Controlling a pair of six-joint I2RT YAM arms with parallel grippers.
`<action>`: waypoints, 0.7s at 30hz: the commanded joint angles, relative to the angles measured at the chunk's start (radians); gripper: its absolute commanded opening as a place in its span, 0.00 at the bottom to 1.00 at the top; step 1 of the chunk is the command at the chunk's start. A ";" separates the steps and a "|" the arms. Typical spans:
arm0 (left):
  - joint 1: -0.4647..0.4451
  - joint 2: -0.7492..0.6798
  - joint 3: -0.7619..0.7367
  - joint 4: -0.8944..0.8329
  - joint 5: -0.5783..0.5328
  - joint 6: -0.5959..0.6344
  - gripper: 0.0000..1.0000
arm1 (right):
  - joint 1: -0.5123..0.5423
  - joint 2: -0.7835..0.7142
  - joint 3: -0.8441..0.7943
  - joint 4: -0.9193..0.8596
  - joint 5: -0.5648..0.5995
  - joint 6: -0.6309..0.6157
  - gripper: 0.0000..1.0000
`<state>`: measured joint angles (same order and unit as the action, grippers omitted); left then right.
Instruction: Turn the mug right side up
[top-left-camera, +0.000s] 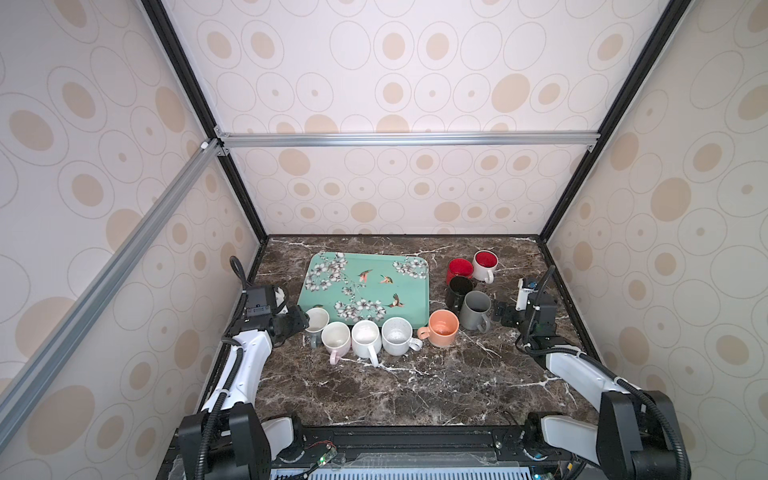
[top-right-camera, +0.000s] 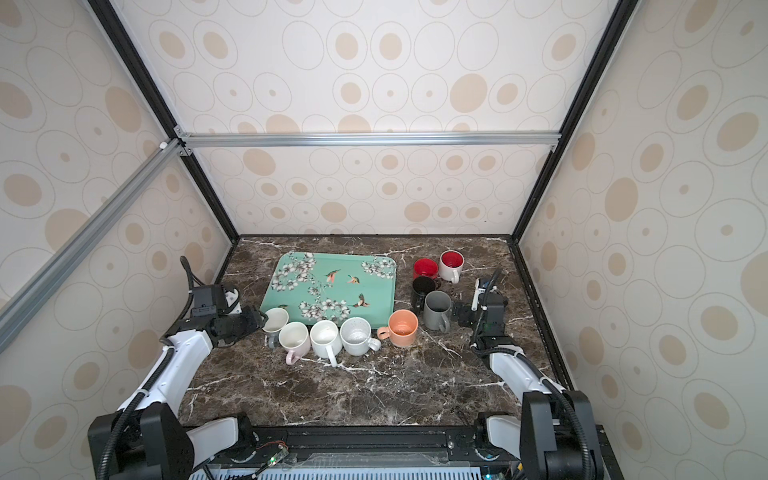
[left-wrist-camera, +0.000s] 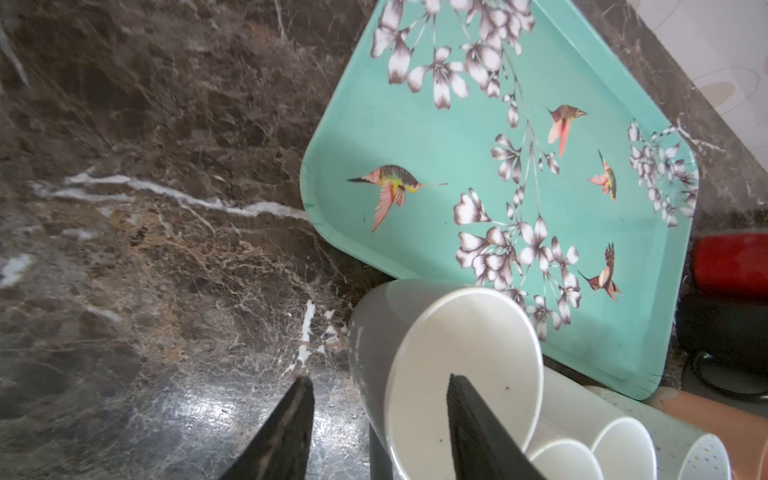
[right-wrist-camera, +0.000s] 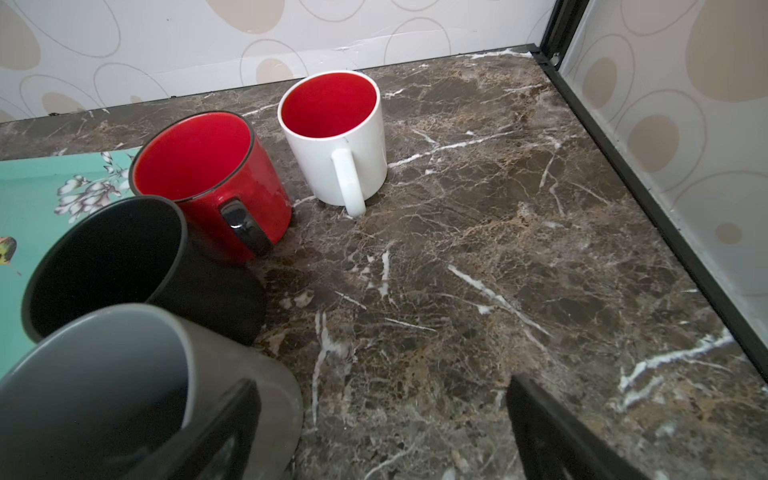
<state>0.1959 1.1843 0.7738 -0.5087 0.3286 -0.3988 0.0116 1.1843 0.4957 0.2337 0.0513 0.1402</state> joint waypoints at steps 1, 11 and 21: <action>-0.013 0.033 0.017 -0.006 -0.013 0.005 0.50 | 0.003 -0.034 0.048 -0.097 -0.020 0.040 0.95; -0.048 0.116 0.045 -0.004 -0.080 0.022 0.30 | 0.009 -0.057 0.090 -0.174 -0.048 0.068 0.94; -0.055 0.080 0.085 -0.039 -0.139 0.045 0.00 | 0.009 -0.066 0.096 -0.188 -0.043 0.073 0.93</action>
<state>0.1448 1.2953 0.7925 -0.5411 0.2173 -0.3725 0.0170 1.1385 0.5686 0.0677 0.0143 0.2016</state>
